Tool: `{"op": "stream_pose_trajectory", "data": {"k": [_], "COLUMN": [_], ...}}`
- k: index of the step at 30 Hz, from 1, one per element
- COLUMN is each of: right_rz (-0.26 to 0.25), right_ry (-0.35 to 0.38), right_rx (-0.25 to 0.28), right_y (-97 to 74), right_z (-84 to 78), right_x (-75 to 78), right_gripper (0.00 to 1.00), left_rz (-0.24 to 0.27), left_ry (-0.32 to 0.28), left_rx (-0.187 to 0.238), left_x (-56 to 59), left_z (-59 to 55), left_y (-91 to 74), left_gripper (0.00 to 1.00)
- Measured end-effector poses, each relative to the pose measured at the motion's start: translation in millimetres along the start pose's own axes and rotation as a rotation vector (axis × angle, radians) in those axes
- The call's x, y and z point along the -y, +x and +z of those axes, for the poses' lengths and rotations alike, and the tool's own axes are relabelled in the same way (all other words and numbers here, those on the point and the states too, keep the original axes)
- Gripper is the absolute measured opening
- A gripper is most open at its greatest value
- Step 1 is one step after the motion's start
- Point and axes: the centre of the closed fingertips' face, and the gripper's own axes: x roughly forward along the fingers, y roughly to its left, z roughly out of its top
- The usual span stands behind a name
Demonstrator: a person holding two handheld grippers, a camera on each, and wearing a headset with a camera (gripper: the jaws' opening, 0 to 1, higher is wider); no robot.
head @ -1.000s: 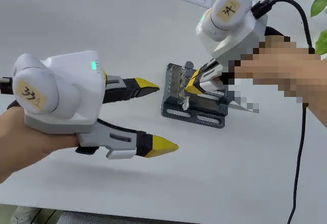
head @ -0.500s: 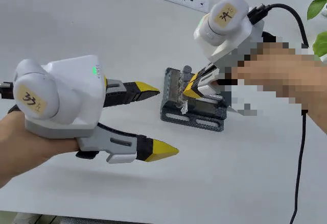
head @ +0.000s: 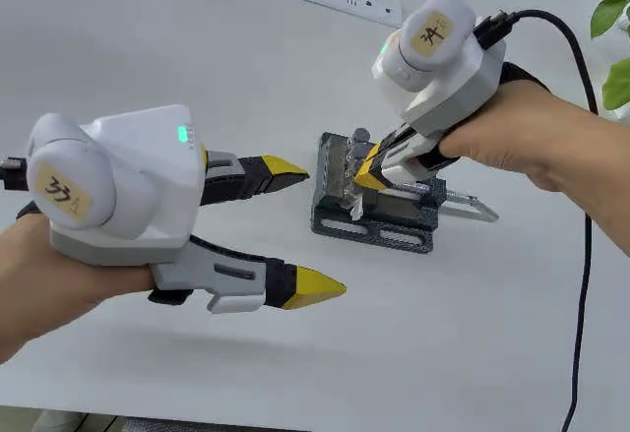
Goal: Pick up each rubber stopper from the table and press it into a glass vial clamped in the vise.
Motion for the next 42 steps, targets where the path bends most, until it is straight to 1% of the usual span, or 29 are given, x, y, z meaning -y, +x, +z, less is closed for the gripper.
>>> {"op": "stream_pose_trajectory", "data": {"k": [2, 6, 7, 9, 13, 15, 20, 23, 26, 27, 28, 29, 33, 35, 38, 40, 42], "right_rz": [0.0, -0.001, -0.009, -0.009, -0.021, -0.032, -0.05, -0.06, -0.077, -0.083, -0.084, -0.084, -0.091, -0.097, -0.104, -0.105, -0.106], "right_ry": [-0.004, 0.013, 0.019, 0.024, 0.04, 0.051, 0.071, 0.093, 0.111, 0.121, 0.129, 0.141, 0.168, 0.175, 0.184, 0.186, 0.193], "right_rx": [0.007, 0.025, 0.037, 0.047, 0.078, 0.094, 0.128, 0.162, 0.186, 0.204, 0.213, 0.234, 0.275, 0.302, 0.329, 0.363, 0.403], "right_y": [-0.4, -0.9, -1.5, -3.9, -15.9, -19.8, -29.3, -37.7, -42.6, -47.2, -48.5, -49.6, -57.7, -61.5, -65.2, -67.6, -69.1], "right_z": [0.3, 0.0, 1.0, 1.4, 1.0, 0.7, -6.2, -10.1, -16.6, -19.3, -21.5, -24.2, -36.2, -42.3, -51.6, -56.0, -59.5], "right_x": [-0.5, -0.9, 1.1, 3.1, 1.7, 4.5, 5.7, 3.8, 7.4, 5.2, 5.7, 7.2, 5.6, 6.2, 5.2, 3.6, 2.7], "right_gripper": [0.0, 0.0, 0.0, 0.0, 0.0, 0.0, 0.0, 0.0, 0.0, 0.0, 0.0, 0.0, 0.06, 0.08, 0.14, 0.16, 0.19], "left_rz": [0.003, 0.009, 0.01, 0.014, 0.02, 0.022, 0.033, 0.04, 0.049, 0.051, 0.054, 0.061, 0.072, 0.081, 0.096, 0.11, 0.12], "left_ry": [0.0, 0.0, -0.001, 0.002, 0.005, 0.007, 0.02, 0.027, 0.038, 0.042, 0.044, 0.051, 0.063, 0.06, 0.073, 0.089, 0.085], "left_rx": [-0.002, -0.001, 0.0, -0.002, -0.004, -0.007, -0.017, -0.026, -0.037, -0.039, -0.041, -0.048, -0.057, -0.054, -0.051, -0.053, -0.048], "left_x": [-0.1, -0.1, -0.4, -1.3, -2.5, -2.9, -4.7, -6.1, -8.0, -8.6, -9.2, -11.0, -14.4, -17.2, -21.0, -24.8, -27.8], "left_z": [-0.8, 0.1, 0.5, 0.5, 1.1, 1.1, 0.8, 0.1, -0.4, -0.1, -0.1, -0.7, -0.2, 1.4, 4.0, 4.9, 6.5], "left_y": [-0.6, -1.1, -1.3, -1.7, -2.6, -2.6, -3.2, -4.6, -6.0, -6.6, -7.0, -7.7, -9.7, -11.6, -13.8, -15.3, -16.8], "left_gripper": [0.64, 0.64, 0.64, 0.64, 0.64, 0.64, 0.65, 0.66, 0.69, 0.7, 0.71, 0.72, 0.77, 0.79, 0.84, 0.87, 0.91]}}
